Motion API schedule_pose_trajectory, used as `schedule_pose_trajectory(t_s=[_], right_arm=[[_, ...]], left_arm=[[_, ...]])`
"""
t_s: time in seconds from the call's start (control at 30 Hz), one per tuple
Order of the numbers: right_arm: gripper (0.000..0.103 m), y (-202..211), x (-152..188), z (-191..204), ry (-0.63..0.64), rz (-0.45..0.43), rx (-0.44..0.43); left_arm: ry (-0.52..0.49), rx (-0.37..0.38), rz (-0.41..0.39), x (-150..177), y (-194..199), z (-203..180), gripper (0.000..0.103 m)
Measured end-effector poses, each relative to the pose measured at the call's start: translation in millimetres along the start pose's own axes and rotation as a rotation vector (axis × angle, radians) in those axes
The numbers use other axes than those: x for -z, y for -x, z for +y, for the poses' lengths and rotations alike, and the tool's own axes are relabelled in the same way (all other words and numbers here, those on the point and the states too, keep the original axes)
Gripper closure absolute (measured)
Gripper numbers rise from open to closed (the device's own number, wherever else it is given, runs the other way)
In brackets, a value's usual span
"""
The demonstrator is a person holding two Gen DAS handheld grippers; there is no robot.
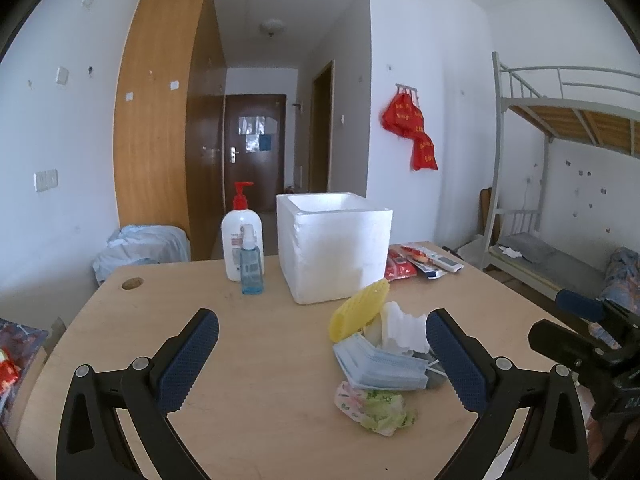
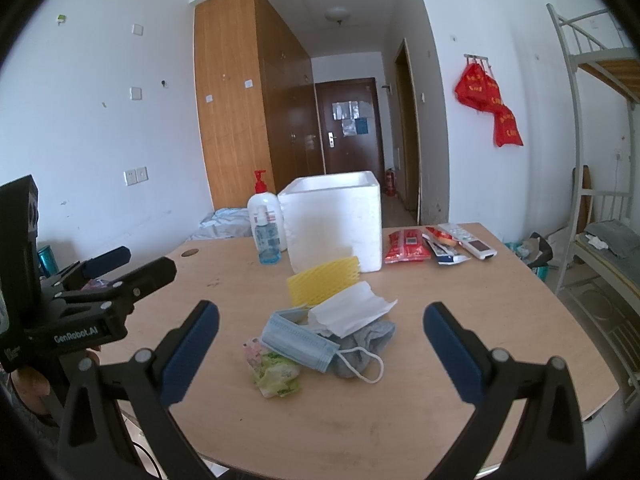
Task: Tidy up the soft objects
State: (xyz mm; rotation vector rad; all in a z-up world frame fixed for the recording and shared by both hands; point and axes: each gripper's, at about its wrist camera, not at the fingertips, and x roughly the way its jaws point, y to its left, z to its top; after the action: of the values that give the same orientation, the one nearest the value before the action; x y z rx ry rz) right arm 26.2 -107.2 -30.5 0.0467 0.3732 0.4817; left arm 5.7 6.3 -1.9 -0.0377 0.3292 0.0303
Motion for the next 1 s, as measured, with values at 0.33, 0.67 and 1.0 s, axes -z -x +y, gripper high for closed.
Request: schedule_pose_trajectory(t_s=[0.33,0.67,1.0], right_arm=[[0.0,-29,-2,-14,-0.008,0.064,0.003],[0.0,-63,-8,-34,-0.022,0.134,0.003],[0.0,-98,-13,-53,-0.039,0.22,-0.01]], left_arm=[[-0.001,0.02,0.071,-1,-28,3,0.0],[0.009,0.091,0.181,7,-70,6,0.0],[-0.036,0.189,0.294,23,-110,-7,0.0]])
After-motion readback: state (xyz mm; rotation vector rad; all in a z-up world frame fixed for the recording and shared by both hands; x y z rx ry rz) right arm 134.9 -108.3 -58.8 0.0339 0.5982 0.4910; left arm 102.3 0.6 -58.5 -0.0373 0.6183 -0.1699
